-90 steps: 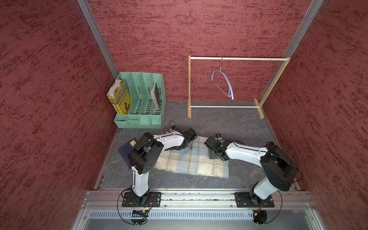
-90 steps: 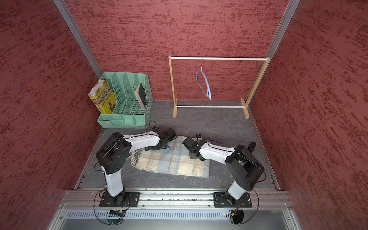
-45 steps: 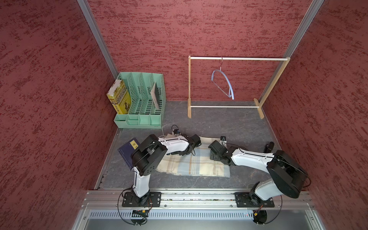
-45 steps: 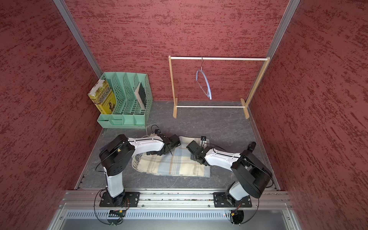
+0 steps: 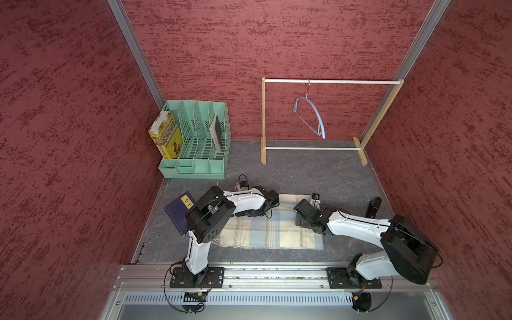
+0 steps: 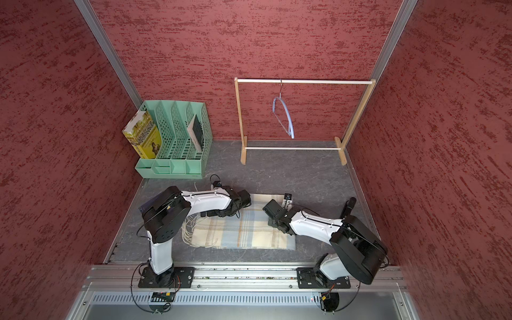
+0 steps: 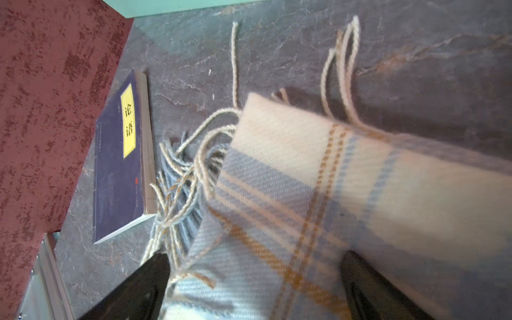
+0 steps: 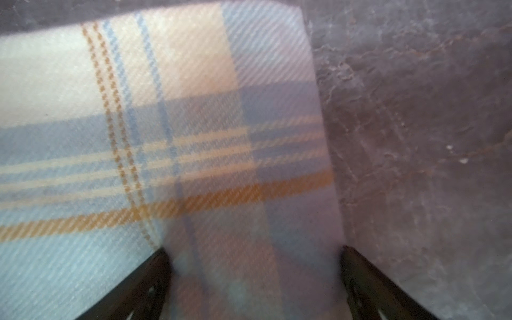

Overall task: Hang the scarf on the hanger
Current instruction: Move the scarf to the center of the board.

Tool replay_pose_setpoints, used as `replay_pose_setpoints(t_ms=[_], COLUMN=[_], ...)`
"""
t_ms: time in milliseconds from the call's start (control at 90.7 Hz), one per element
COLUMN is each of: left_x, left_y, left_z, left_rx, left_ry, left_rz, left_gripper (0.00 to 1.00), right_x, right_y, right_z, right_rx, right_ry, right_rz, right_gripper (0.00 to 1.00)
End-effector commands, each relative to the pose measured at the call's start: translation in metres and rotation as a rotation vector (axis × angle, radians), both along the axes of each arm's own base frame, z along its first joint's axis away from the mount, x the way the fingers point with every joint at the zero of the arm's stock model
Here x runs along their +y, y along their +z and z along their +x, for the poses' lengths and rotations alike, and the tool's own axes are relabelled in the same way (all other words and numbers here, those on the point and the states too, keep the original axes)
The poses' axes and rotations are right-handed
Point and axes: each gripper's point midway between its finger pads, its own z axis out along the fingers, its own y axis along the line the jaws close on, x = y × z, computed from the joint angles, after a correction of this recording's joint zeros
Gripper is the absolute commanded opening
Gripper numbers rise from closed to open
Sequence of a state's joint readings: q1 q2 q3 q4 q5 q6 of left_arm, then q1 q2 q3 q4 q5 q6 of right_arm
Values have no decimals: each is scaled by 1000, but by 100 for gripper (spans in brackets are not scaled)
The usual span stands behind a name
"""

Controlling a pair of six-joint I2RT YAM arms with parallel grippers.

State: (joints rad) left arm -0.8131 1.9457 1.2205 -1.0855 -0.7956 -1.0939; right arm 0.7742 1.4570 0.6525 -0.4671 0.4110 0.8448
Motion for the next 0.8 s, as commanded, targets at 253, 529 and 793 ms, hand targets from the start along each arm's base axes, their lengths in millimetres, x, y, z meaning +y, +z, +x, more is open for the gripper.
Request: replay_pose_setpoints(t_ms=[253,529,793], left_x=[-28,-58,-117], left_y=[149,144,100], left_z=[116,245,316], left_rx=[-274,-358,-380], left_ry=[-229,-391,-484], left_rz=[-224,-449,-512], left_gripper=[100,100,100], right_x=[2,-49,-79], right_y=[164,213,162], right_z=[75,108,131], right_rx=[-319,-400,-309], right_ry=[125,59,-20], right_rz=[-128,-27,55], right_gripper=[98,99,98])
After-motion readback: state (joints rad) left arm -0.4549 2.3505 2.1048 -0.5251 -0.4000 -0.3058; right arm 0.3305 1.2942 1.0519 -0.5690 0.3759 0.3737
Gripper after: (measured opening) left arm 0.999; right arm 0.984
